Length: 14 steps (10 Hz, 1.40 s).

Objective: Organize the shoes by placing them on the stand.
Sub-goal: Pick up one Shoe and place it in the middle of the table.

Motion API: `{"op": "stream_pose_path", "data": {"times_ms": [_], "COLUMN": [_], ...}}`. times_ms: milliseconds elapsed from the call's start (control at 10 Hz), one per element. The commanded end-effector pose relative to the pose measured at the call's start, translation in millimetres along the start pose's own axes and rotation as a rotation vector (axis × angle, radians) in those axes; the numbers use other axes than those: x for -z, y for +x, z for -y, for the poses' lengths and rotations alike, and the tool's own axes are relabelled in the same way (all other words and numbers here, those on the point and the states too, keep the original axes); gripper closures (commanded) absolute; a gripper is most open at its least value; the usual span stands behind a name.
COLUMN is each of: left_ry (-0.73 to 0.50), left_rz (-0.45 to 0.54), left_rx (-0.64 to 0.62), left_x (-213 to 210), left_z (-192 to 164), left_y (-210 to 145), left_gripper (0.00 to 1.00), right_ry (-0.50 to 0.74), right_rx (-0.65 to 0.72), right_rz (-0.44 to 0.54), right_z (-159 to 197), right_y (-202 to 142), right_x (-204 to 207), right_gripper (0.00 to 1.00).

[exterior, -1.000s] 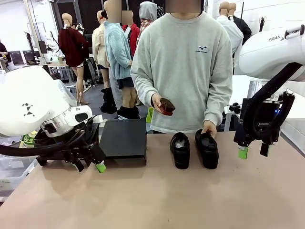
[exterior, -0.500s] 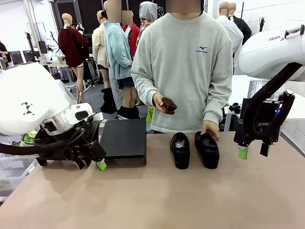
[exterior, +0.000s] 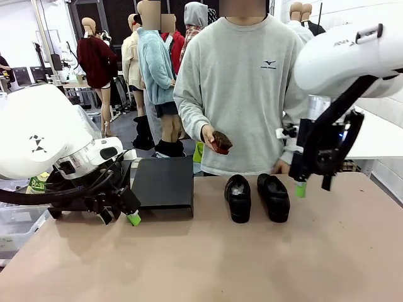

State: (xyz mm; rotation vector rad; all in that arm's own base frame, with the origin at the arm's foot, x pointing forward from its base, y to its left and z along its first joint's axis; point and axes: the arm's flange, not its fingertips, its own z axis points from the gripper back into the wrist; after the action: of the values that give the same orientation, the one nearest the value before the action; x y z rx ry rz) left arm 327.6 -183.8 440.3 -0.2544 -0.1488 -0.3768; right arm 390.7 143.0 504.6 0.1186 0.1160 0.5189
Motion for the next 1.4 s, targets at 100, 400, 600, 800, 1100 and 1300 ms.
{"op": "stream_pose_path", "data": {"times_ms": [100, 400, 600, 800, 1100, 1300], "left_ry": [-0.009, -0.009, -0.009, -0.009, -0.009, -0.009], "left_rz": [-0.006, -0.006, -0.006, -0.006, -0.006, -0.006], "left_rx": [-0.002, -0.002, -0.002, -0.002, -0.002, -0.002], "left_x": [0.6, 0.6, 0.6, 0.6, 0.6, 0.6], "left_z": [-0.6, -0.6, -0.6, -0.6, -0.6, -0.6], "left_y": [-1.6, -1.6, -1.6, -1.6, -1.6, -1.6], "left_gripper": [0.00, 0.00, 0.00, 0.00, 0.00, 0.00], "right_ry": [-0.034, -0.034, -0.033, 0.021, 0.069, 0.072], "right_rx": [-0.034, -0.150, -0.142, -0.130, -0.069, -0.031], "right_rz": [0.098, 0.068, 0.065, 0.073, 0.007, -0.020], "right_z": [-15.9, -44.0, -57.4, -62.6, -57.0, -56.3], "right_y": [59.8, 152.7, 204.9, 239.9, 265.9, 271.7], "right_x": [-3.8, 18.2, 34.7, 47.5, 75.7, 88.3], "right_gripper": [0.00, 0.00, 0.00, 0.00, 0.00, 0.00]}}
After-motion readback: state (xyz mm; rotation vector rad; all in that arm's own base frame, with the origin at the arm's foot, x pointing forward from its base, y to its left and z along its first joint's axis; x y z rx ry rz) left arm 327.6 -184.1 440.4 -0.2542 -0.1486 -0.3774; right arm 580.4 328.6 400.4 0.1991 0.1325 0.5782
